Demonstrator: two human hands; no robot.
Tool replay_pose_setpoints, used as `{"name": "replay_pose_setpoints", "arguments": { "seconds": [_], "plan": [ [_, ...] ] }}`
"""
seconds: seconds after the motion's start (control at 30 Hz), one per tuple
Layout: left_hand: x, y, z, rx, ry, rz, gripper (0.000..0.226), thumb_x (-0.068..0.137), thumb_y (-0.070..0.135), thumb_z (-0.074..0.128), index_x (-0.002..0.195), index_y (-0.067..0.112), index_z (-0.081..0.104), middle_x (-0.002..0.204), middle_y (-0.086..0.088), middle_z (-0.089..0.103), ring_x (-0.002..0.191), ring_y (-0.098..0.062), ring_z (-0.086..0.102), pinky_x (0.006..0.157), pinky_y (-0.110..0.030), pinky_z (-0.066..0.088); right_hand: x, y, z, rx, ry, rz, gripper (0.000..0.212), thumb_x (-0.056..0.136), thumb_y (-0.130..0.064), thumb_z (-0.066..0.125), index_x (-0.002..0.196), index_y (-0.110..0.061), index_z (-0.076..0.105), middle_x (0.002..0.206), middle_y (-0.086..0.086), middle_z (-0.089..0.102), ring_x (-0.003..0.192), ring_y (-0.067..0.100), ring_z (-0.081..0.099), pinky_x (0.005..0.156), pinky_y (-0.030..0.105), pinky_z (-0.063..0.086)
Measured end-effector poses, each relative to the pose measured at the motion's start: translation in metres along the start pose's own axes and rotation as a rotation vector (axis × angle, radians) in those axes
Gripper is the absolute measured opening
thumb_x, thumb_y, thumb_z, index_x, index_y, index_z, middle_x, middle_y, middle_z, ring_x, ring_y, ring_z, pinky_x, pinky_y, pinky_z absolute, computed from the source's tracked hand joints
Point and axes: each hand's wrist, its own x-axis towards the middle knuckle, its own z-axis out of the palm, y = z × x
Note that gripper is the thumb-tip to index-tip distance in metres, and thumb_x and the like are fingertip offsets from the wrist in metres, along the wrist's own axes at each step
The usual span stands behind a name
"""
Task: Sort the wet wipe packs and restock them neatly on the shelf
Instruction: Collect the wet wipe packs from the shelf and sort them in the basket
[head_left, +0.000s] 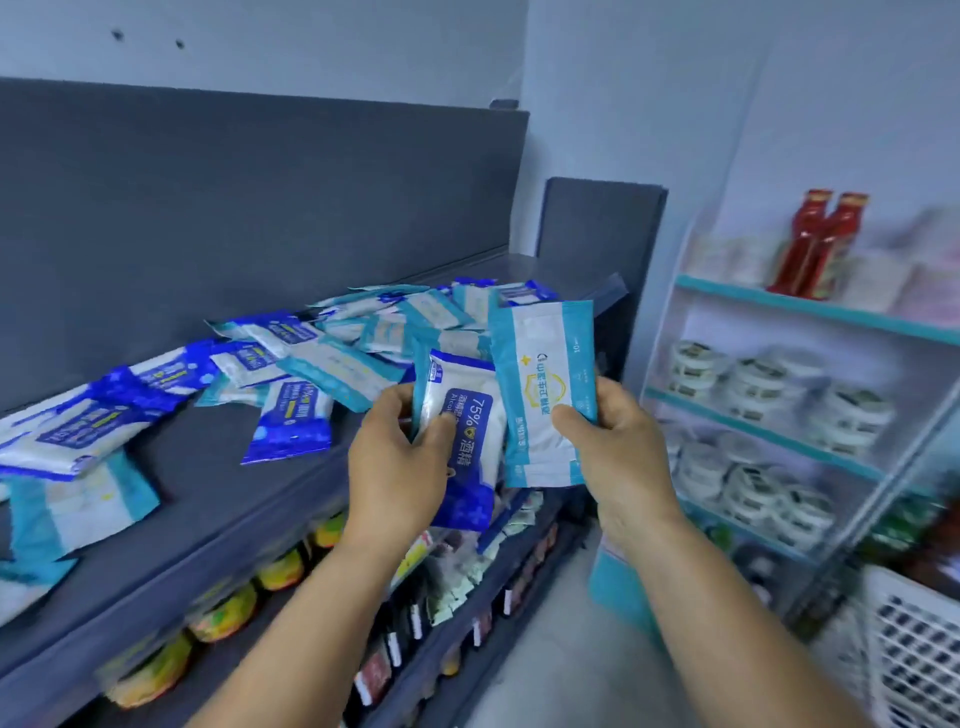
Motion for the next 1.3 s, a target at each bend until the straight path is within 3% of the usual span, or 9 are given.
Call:
{"name": "replay_pose_setpoints", "arguments": {
  "seconds": [0.13, 0.3, 0.47, 0.6, 0.7, 0.83, 0.97, 1.1, 1.3],
  "plan": [
    [-0.029, 0.007, 0.080, -0.048, -0.153, -0.014, 0.015, 0.090, 0.014, 0.061, 0.097, 0.027, 0.057, 0.090, 0.012, 0.068, 0.069, 0.003, 0.064, 0.058, -0.013, 0.050, -0.003, 0.014, -0.084, -0.056, 0.181, 0.029, 0.020, 0.088, -0.009, 0.059, 0.103, -0.021, 0.064, 0.089, -0.008, 0.070, 0.070, 0.004, 0.062, 0.057, 0.009, 0.046],
    [-0.087, 0.023, 0.191, -0.065, -0.325, -0.064, 0.016, 0.090, 0.013, 0.061, 0.100, 0.025, 0.057, 0.092, 0.010, 0.068, 0.081, -0.007, 0.065, 0.070, -0.027, 0.054, -0.012, 0.034, -0.206, -0.072, 0.337, 0.115, 0.029, 0.088, -0.007, 0.058, 0.111, -0.024, 0.063, 0.100, -0.007, 0.070, 0.089, 0.010, 0.067, 0.079, 0.030, 0.056],
    [-0.166, 0.035, 0.304, -0.057, -0.462, -0.127, 0.015, 0.092, 0.013, 0.058, 0.101, 0.024, 0.054, 0.089, 0.012, 0.064, 0.077, -0.001, 0.061, 0.054, -0.011, 0.048, -0.031, 0.052, -0.342, -0.094, 0.413, 0.204, 0.035, 0.087, 0.003, 0.058, 0.103, -0.029, 0.059, 0.106, -0.002, 0.068, 0.091, 0.013, 0.064, 0.072, 0.026, 0.053],
    [-0.224, 0.036, 0.382, -0.032, -0.555, -0.203, 0.013, 0.092, 0.015, 0.058, 0.103, 0.021, 0.054, 0.096, 0.006, 0.066, 0.082, -0.009, 0.064, 0.067, -0.025, 0.053, -0.047, 0.074, -0.434, -0.134, 0.464, 0.305, 0.041, 0.087, 0.001, 0.059, 0.118, -0.025, 0.057, 0.115, -0.001, 0.065, 0.103, 0.017, 0.063, 0.082, 0.033, 0.056],
    [-0.262, 0.036, 0.431, -0.001, -0.628, -0.217, 0.011, 0.093, 0.016, 0.057, 0.104, 0.017, 0.054, 0.098, 0.003, 0.065, 0.081, -0.009, 0.062, 0.062, -0.020, 0.049, -0.058, 0.090, -0.490, -0.157, 0.527, 0.371, 0.039, 0.087, -0.001, 0.061, 0.117, -0.026, 0.058, 0.114, -0.001, 0.065, 0.100, 0.017, 0.064, 0.082, 0.039, 0.058],
    [-0.298, 0.030, 0.486, 0.029, -0.728, -0.243, 0.012, 0.094, 0.019, 0.055, 0.107, 0.017, 0.053, 0.098, 0.004, 0.064, 0.077, -0.002, 0.060, 0.056, -0.017, 0.043, -0.068, 0.109, -0.546, -0.187, 0.593, 0.424, 0.037, 0.088, -0.001, 0.060, 0.118, -0.022, 0.058, 0.107, -0.004, 0.065, 0.090, 0.010, 0.064, 0.065, 0.023, 0.055],
    [-0.322, 0.015, 0.534, 0.071, -0.822, -0.308, 0.016, 0.096, 0.020, 0.053, 0.111, 0.016, 0.052, 0.102, 0.000, 0.064, 0.080, -0.007, 0.061, 0.055, -0.020, 0.045, -0.069, 0.138, -0.583, -0.206, 0.671, 0.520, 0.039, 0.088, 0.000, 0.059, 0.123, -0.017, 0.057, 0.110, -0.001, 0.065, 0.092, 0.013, 0.063, 0.071, 0.029, 0.057],
    [-0.336, -0.008, 0.578, 0.118, -0.903, -0.344, 0.021, 0.096, 0.019, 0.051, 0.117, 0.016, 0.049, 0.105, -0.003, 0.063, 0.082, -0.010, 0.061, 0.056, -0.021, 0.046, -0.064, 0.172, -0.609, -0.198, 0.727, 0.632, 0.022, 0.095, -0.010, 0.050, 0.114, -0.020, 0.056, 0.096, -0.003, 0.062, 0.076, 0.006, 0.061, 0.047, 0.015, 0.048],
    [-0.344, -0.055, 0.636, 0.208, -1.039, -0.440, 0.013, 0.097, 0.015, 0.046, 0.109, 0.020, 0.048, 0.091, 0.004, 0.058, 0.077, -0.008, 0.059, 0.063, -0.027, 0.052, -0.047, 0.235, -0.633, -0.196, 0.780, 0.816, 0.022, 0.097, -0.014, 0.046, 0.115, -0.013, 0.059, 0.093, 0.000, 0.064, 0.074, 0.011, 0.064, 0.055, 0.023, 0.052]
  ]
}}
